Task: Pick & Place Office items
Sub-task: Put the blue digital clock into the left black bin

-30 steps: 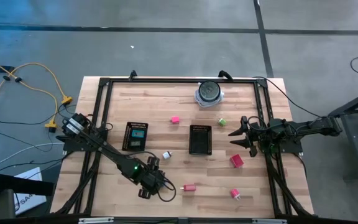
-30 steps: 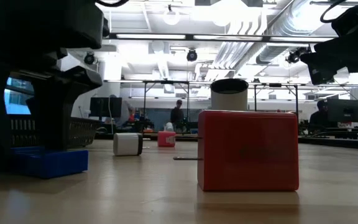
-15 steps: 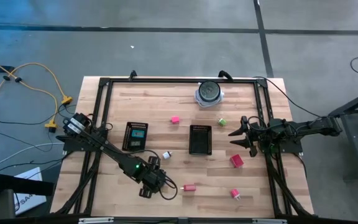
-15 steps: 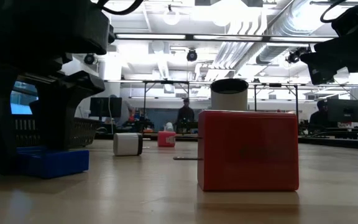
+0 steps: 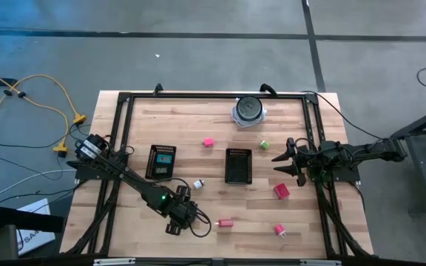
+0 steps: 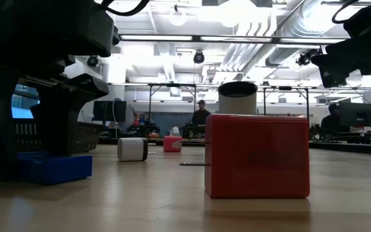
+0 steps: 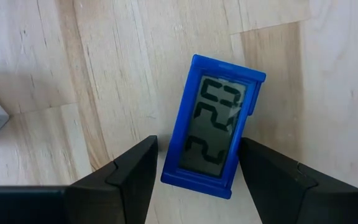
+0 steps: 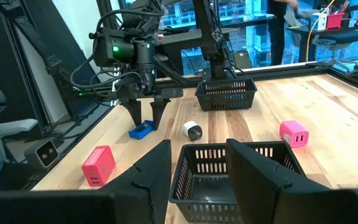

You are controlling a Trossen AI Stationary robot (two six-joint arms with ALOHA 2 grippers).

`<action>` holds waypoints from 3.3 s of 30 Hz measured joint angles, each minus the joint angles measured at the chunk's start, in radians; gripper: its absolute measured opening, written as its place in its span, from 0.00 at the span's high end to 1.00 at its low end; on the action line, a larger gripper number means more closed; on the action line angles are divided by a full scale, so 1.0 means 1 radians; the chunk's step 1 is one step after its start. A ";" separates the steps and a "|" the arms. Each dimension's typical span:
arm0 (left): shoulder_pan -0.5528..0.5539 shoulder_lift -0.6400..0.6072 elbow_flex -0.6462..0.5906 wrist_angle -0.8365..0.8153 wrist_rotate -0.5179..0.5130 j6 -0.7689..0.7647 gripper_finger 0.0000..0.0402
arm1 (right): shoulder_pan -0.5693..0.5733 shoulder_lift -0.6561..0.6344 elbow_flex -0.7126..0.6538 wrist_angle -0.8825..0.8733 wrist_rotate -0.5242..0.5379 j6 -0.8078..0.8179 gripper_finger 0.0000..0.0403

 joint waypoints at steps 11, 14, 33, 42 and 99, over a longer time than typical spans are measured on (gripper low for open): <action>0.000 0.000 0.000 0.001 0.000 -0.002 0.46 | 0.000 0.000 0.000 0.000 0.000 0.000 0.65; 0.000 0.000 0.000 0.001 0.001 -0.002 0.48 | 0.000 0.000 0.000 0.000 0.000 0.000 0.65; 0.005 0.001 -0.001 0.002 0.004 -0.003 0.58 | 0.000 0.000 0.000 0.000 0.000 0.000 0.65; 0.038 -0.044 -0.005 -0.054 -0.002 -0.048 0.58 | 0.000 0.000 0.000 0.000 0.000 0.000 0.65; 0.447 -0.843 -0.517 -0.316 0.032 -0.063 0.58 | 0.000 0.000 0.000 0.000 0.000 0.000 0.65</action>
